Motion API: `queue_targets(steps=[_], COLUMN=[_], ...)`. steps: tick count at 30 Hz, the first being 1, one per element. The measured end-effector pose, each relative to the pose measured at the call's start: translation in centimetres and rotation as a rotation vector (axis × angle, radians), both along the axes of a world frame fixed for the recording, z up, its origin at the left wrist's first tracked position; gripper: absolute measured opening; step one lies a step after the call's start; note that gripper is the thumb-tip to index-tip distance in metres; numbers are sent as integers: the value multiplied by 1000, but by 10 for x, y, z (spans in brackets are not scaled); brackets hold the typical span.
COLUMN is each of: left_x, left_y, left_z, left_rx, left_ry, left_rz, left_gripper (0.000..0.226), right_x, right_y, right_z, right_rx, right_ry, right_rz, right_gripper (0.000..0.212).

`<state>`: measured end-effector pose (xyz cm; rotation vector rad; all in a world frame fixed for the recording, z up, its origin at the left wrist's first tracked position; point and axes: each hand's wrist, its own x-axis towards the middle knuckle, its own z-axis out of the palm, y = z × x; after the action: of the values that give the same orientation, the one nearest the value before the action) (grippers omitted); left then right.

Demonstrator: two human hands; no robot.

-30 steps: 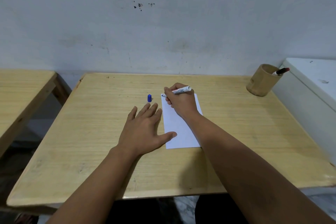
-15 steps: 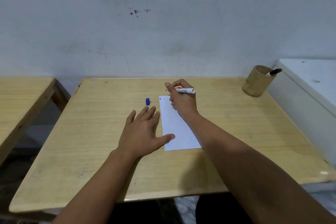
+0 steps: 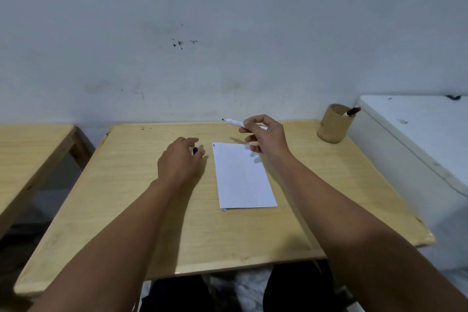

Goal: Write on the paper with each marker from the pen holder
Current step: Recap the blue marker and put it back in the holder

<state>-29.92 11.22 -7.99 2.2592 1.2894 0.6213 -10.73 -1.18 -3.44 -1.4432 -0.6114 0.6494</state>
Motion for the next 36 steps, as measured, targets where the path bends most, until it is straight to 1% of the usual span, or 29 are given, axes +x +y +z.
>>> queue_targets(steps=[2,3,4,5,7,8,10,12,16,27,31,36], left_x=[2,4,5,7,12,13,16,19,24,39,44,56], left_y=[5,6,8,10,11,10,8,6,3,-7,-11,-24], left_z=[0,0,1,4,16,23,36,45,54,60,64,66], left_rx=[18,20,-12,-109,-423,-557,-696,-766,-821,-826,-799,-705], left_ry=[51,44,-10,-138,-474,-605,-714,-762,-816,-849,-816,-734], left_rz=[6,19,38,63,106,111,90,76,73,34,19,-13], left_gripper=[21,16,13,12,9,9,10,12,14,15,15,12], right_x=[-1,-2,-3,-4,-4,-5,-5,-5,-2,6,9,7], right_y=[-5,-8,-11,-13,-17,-17,-17,-16,-17,-29,-33,-33], right_z=[-5,-8,-12,-16,-24,-27,-30,-29,-26,-22,-23,-16], right_rx=[-48,-61,-66,-66,-74,-91,-120,-126,-131,-122,-124,-102], right_ry=[-17,-24,-40,-60,-109,-145,-209,-238,-295,-280,-276,-282], right_rz=[18,26,42,64,111,126,135,131,128,93,90,63], right_gripper=[13,15,15,15,20,21,22,22,22,23,22,18])
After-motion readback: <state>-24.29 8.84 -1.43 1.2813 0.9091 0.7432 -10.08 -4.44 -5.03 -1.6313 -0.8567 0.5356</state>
